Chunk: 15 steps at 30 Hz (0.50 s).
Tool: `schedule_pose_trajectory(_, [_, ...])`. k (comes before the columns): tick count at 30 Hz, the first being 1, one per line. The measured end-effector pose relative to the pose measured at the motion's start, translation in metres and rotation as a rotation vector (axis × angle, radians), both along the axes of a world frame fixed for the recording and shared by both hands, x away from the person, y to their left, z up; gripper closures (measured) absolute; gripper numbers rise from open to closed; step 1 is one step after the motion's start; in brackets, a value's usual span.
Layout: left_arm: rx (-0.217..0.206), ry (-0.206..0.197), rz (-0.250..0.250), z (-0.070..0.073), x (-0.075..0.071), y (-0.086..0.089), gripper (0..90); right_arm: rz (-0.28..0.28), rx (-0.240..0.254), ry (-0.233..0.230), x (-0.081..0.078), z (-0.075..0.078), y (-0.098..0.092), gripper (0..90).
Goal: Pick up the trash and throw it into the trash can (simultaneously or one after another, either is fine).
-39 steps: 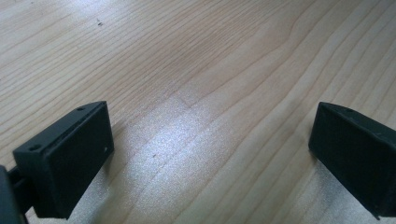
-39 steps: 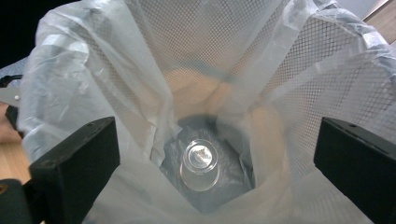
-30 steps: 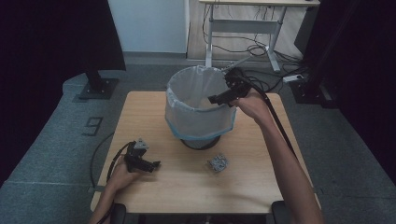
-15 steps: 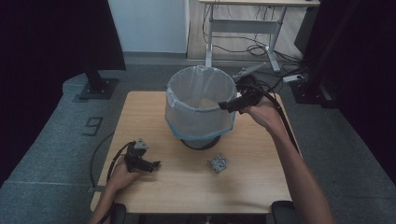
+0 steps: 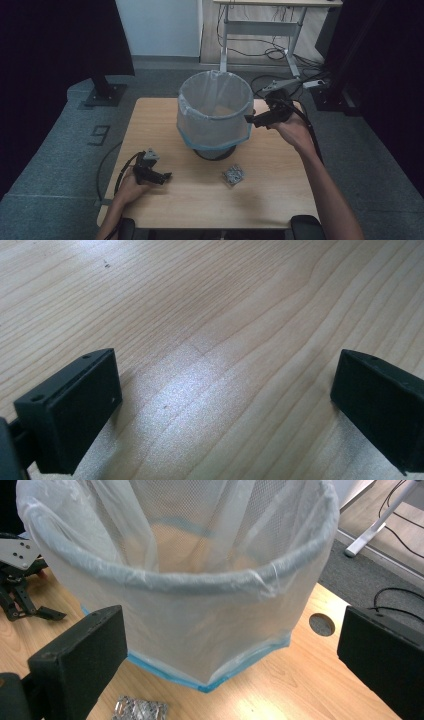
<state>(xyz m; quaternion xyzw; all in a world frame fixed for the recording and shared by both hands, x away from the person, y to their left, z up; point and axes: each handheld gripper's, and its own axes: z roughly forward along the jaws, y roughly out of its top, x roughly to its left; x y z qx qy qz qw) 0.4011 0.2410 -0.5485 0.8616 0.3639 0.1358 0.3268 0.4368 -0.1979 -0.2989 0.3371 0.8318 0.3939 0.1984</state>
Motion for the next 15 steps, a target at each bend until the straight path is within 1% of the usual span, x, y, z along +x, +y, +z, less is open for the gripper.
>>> schedule_pose_trajectory(9, [-0.001, 0.000, 0.000, 0.000, 0.000, 0.000, 0.0, -0.010, 0.019, -0.012, -0.008, -0.013, -0.013, 0.0])
schedule_pose_trajectory(12, [0.000, 0.001, 0.000, 0.000, 0.000, 0.000, 0.0, -0.009, 0.028, -0.019, -0.011, -0.019, -0.015, 0.0])
schedule_pose_trajectory(15, [0.000, 0.001, 0.000, 0.000, 0.000, 0.000, 0.0, -0.012, 0.026, -0.021, -0.014, -0.026, -0.017, 0.0])
